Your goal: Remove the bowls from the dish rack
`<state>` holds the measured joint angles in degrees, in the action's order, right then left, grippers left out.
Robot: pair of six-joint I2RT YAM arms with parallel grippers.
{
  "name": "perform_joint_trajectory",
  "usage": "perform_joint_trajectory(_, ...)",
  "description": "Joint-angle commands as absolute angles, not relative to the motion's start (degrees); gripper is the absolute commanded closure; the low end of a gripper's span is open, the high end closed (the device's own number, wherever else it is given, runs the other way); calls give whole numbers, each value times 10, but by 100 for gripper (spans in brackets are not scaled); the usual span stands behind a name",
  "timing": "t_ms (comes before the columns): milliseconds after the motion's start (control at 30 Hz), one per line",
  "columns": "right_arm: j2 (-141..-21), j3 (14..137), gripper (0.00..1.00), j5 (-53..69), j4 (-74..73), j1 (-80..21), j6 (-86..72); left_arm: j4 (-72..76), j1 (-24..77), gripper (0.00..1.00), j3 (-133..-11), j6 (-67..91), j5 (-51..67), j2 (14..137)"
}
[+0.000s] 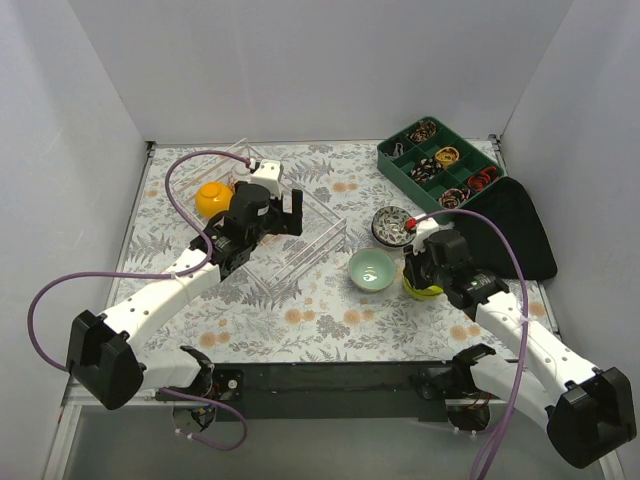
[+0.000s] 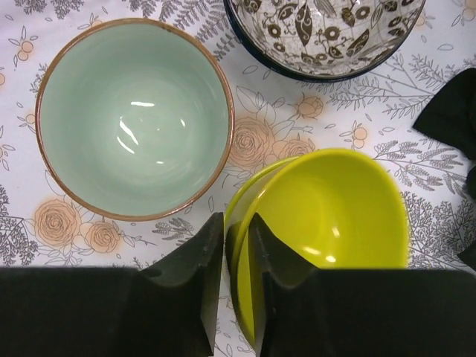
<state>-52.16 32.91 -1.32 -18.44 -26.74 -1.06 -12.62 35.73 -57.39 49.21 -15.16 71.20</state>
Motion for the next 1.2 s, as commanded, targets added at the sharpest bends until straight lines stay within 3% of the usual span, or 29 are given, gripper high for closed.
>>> perform_joint_trajectory(0, -512, 323, 69, -25, -137, -268, -45, -143, 345, 2, -597, 518, -171, 709)
perform_joint_trajectory(133, -499, 321, 54, -19, -143, -268, -59, -142, 338, 2, -595, 521, -169, 709)
perform_joint_trajectory(400, -468, 348, 53, -20, -162, -268, -76, -160, 309, 2, -612, 533, -172, 725)
perform_joint_trajectory(733, -436, 396, 30, -4, -162, -268, -73, -235, 237, 2, -690, 499, -223, 801)
perform_joint_trajectory(1167, -415, 396, 20, 14, -158, -268, -57, -247, 199, 2, -776, 395, -368, 959)
